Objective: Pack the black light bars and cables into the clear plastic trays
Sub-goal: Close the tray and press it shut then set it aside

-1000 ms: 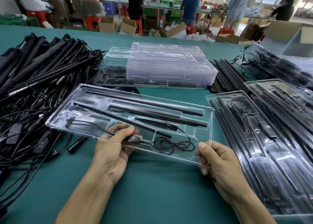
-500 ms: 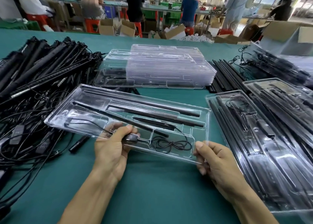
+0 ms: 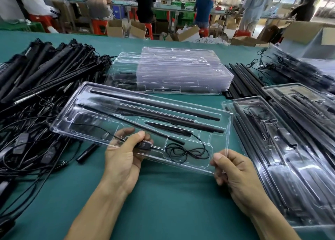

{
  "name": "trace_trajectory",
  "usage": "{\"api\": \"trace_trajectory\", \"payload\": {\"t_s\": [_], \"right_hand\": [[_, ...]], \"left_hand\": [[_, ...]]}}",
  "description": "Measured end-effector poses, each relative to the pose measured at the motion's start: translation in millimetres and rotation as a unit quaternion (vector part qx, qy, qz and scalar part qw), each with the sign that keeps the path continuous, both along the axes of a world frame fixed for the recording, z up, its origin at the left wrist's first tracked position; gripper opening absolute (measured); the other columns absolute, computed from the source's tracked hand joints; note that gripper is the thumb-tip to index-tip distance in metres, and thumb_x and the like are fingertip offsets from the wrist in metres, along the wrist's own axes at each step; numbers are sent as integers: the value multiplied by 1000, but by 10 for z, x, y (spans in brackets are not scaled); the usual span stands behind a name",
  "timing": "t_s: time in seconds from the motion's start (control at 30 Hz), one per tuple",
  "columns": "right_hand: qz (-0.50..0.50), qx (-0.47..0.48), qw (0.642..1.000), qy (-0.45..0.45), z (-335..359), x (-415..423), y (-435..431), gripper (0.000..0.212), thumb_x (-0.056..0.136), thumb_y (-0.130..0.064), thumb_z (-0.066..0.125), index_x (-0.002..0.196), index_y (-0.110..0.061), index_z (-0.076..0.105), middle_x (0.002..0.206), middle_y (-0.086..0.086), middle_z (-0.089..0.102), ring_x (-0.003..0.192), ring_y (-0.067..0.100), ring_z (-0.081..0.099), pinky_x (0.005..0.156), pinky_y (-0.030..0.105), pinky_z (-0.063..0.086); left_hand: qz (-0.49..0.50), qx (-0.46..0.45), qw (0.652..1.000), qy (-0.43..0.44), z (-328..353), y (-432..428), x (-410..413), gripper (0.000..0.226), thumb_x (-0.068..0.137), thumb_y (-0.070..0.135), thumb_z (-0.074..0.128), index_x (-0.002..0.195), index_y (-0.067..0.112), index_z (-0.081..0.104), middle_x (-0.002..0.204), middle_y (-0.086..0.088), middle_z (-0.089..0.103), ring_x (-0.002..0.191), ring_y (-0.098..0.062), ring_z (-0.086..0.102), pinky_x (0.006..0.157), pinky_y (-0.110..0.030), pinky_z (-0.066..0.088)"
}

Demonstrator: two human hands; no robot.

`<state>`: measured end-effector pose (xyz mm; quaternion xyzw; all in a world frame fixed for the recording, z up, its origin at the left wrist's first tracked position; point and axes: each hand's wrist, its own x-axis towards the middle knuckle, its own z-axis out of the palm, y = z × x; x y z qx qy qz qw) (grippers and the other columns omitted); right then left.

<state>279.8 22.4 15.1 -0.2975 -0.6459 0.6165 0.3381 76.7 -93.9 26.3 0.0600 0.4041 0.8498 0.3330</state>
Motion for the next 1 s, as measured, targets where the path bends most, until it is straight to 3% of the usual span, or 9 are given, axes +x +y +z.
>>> {"api": "trace_trajectory", "payload": {"t_s": [0.2,0.57,0.67,0.77,1.0], "right_hand": [[-6,8,1000,14,-31,11,13,26,77,-35,63,65,-12,65,49,4,49,41,15,43,43,17,37],[5,8,1000,-8,-22,22,17,29,75,-41,64,67,-13,65,52,5,51,43,15,46,39,16,32],[-1,6,1000,-15,-24,28,39,23,84,-31,62,67,-15,64,51,5,50,42,15,46,36,16,29],[-9,1,1000,-17,-44,31,51,30,94,-14,56,65,-16,65,51,5,50,42,17,48,35,17,30],[-7,-13,1000,-16,-26,5,32,36,96,-10,53,64,-18,66,56,3,51,45,17,52,37,17,34]], "left_hand": [[-27,-54,998,11,-31,-7,-11,14,84,-2,65,80,11,60,70,-10,69,58,-17,68,62,-26,60],[18,-1,1000,11,-10,8,16,23,77,-4,68,87,14,58,65,-9,68,58,-21,68,62,-31,61],[-1,2,1000,3,-2,-1,13,22,67,3,72,83,14,62,69,-10,70,61,-21,70,63,-30,62],[-21,-3,1000,-7,-2,-12,9,19,66,4,71,79,16,63,70,-9,71,62,-20,71,62,-29,60],[-48,16,998,-20,12,-7,2,12,74,9,71,75,16,61,73,-8,67,68,-20,69,69,-30,60]]}}
